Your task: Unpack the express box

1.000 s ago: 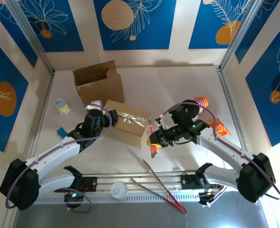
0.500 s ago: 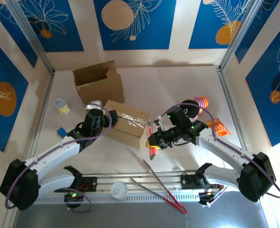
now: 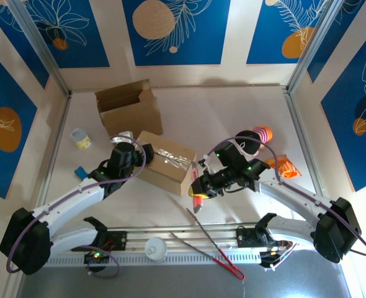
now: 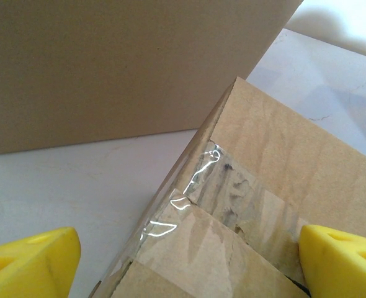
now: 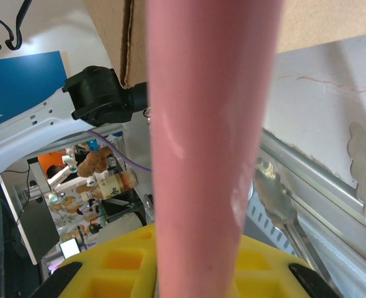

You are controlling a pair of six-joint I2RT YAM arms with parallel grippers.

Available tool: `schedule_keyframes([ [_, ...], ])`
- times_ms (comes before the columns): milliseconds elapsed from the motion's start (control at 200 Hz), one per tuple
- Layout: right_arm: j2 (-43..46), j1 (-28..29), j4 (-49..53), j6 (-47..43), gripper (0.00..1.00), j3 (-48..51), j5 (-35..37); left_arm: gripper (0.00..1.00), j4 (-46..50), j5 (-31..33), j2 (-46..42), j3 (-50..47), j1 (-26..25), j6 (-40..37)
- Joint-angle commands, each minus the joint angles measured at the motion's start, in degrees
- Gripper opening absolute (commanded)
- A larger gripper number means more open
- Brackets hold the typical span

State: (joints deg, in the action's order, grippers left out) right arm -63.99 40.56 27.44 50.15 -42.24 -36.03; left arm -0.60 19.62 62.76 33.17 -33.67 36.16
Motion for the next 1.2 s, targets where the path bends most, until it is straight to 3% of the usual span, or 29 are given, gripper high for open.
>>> schedule_keyframes([
  [0,0.2,2.5,1.0,1.3,0.0,-0.8,-3.5,0.9,9.9,1.6,3.4,-2.6,-0.6,-0.4],
  [1195,2.5,12.8,-6.1,8.6,0.0,-1.1,1.5,0.9,7.6,2.0,5.2,-3.2,-1.7,0.5],
])
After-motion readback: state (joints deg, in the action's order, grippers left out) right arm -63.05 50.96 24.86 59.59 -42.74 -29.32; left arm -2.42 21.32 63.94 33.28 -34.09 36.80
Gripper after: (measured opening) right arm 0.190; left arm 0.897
